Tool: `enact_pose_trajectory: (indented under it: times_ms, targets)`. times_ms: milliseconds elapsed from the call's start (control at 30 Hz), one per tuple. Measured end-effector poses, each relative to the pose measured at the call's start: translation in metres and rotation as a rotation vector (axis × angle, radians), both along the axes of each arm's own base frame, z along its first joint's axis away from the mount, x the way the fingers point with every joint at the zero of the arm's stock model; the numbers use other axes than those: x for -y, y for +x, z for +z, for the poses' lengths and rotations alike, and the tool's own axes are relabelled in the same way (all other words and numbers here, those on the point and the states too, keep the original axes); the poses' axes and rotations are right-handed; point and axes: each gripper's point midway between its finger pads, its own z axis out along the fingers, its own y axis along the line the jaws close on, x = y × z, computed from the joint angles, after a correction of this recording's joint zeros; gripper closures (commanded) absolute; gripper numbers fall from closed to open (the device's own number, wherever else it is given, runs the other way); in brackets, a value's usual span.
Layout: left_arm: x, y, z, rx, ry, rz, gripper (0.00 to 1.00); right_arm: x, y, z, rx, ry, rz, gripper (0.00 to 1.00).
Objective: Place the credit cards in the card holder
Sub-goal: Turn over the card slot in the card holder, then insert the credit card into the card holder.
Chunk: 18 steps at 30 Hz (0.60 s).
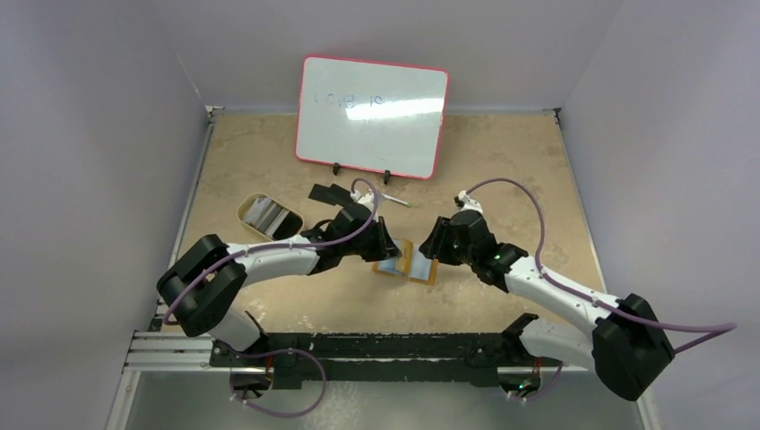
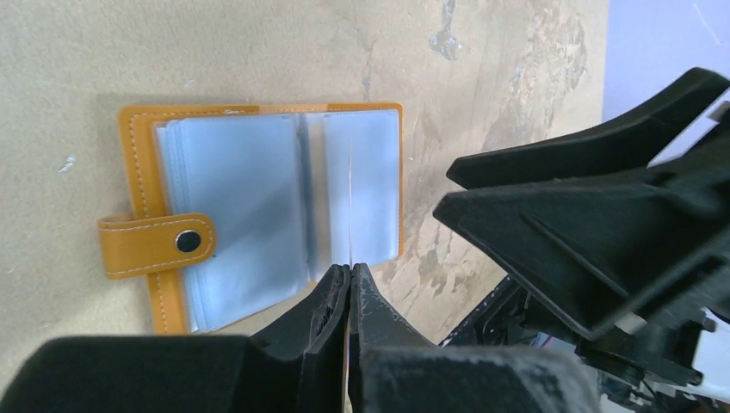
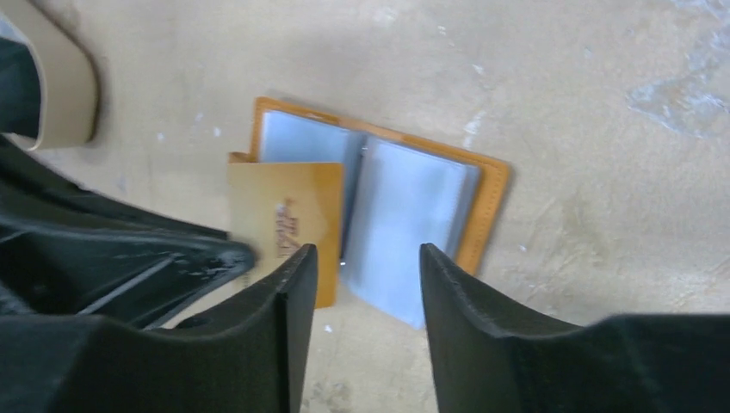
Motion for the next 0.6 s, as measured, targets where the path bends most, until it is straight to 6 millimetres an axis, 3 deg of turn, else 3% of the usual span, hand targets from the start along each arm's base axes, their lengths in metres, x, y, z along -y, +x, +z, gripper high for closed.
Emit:
enact_pose_trajectory:
  times_ms: [167,600]
  targets:
    - [-0.005,0.003,-0.002,0.022,0.034,-0.001,1.0,0.008,-0.005,-0.027,-0.062,-0.013,0.0,0.59]
    - [-0.014,0.019,0.007,0.02,-0.03,-0.001,1.0,0.012,-0.001,-0.062,-0.118,-0.056,0.008,0.64]
